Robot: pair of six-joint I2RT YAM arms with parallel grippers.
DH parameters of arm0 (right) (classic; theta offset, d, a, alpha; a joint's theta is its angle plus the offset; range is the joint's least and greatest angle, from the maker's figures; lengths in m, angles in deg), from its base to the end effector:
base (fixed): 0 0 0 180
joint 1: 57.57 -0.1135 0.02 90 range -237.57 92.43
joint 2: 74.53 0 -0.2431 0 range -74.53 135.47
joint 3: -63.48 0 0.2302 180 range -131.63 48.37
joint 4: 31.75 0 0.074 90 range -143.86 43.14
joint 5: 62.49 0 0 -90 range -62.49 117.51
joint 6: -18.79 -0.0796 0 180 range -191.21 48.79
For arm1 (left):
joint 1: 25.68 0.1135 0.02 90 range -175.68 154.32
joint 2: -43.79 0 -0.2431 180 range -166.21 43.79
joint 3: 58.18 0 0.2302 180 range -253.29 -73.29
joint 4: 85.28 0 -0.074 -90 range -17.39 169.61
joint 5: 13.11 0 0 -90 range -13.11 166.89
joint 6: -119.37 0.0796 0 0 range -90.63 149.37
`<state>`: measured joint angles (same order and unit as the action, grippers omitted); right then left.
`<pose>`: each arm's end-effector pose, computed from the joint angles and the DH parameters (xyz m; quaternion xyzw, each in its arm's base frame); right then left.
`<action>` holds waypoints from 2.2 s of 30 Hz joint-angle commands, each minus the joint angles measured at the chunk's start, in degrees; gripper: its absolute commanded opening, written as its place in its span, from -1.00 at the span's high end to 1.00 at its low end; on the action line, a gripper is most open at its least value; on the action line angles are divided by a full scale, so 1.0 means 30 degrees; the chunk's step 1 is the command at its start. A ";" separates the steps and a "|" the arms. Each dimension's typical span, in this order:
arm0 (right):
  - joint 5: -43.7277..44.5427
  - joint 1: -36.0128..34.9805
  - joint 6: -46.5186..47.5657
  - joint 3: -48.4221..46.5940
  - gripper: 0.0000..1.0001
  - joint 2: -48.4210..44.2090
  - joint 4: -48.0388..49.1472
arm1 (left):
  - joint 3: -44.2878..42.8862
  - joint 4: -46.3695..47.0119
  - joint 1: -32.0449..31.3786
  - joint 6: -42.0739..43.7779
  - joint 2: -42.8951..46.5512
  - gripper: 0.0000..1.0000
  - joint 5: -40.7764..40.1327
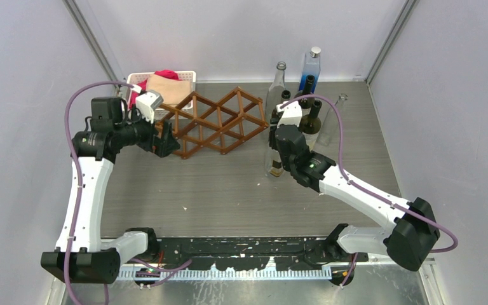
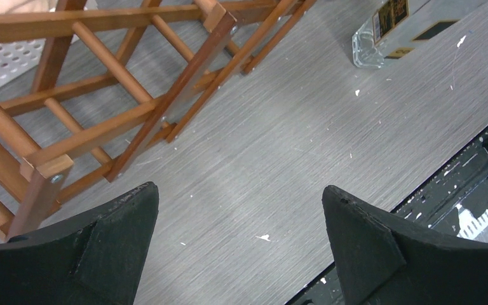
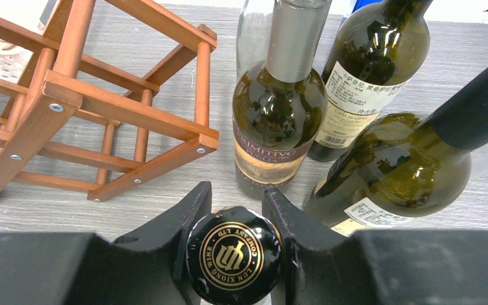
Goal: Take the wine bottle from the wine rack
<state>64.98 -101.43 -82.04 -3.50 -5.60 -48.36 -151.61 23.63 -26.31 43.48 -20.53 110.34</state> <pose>0.2446 0.1679 0.2889 -0.0388 0.7904 0.0223 0.6109 0.2197 -0.0463 0.3507 0.2283 0.8526 -0.2153 0.4178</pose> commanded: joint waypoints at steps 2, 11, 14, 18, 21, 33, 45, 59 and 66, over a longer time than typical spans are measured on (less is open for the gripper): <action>-0.0212 0.0026 -0.0945 -0.0102 0.40 -0.1199 0.2945 | 0.0758 0.1186 0.0120 0.0165 0.0902 -0.99 -0.0064; -0.0934 0.0003 -0.0979 -0.1045 -0.76 -0.2847 0.1099 | 0.1516 0.1718 0.0120 0.0464 0.1455 -0.99 0.0195; -0.1569 0.0001 -0.1180 -0.1683 -0.98 -0.3702 -0.0254 | 0.1591 0.1751 0.0120 0.0314 0.1430 -0.99 0.0239; -0.2604 -0.0037 -0.2131 -0.2620 -1.00 -0.5288 -0.2964 | 0.2300 0.2033 0.0120 0.0283 0.1758 -0.99 0.0129; -0.1960 -0.0046 -0.3003 -0.2464 -1.00 -0.7037 -0.5179 | 0.3620 0.2575 0.0120 0.0526 0.2436 -0.99 0.0056; 1.0349 0.0011 -0.6875 0.4705 -1.00 -1.4207 -0.9134 | 1.0457 0.7674 0.0120 0.0916 0.3984 -0.99 -0.0563; 1.2977 0.3320 -0.0342 1.1580 -1.00 -1.3964 0.2354 | 1.6017 1.7387 0.0120 -0.0809 0.2795 -0.99 -0.1151; 0.8680 0.9353 -0.1216 1.3279 -1.00 -0.4825 1.2153 | 2.0239 2.7783 0.0120 -0.2110 0.0127 -0.99 -0.2545; 0.7006 1.0752 -0.2168 1.3550 -1.00 -0.1813 1.4819 | 2.0370 3.0425 0.0120 -0.2154 -0.1327 -0.99 -0.3772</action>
<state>88.65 -70.08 -86.56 37.11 -14.76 -14.90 -89.89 103.60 -26.31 37.09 -22.45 102.54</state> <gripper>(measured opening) 0.996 0.995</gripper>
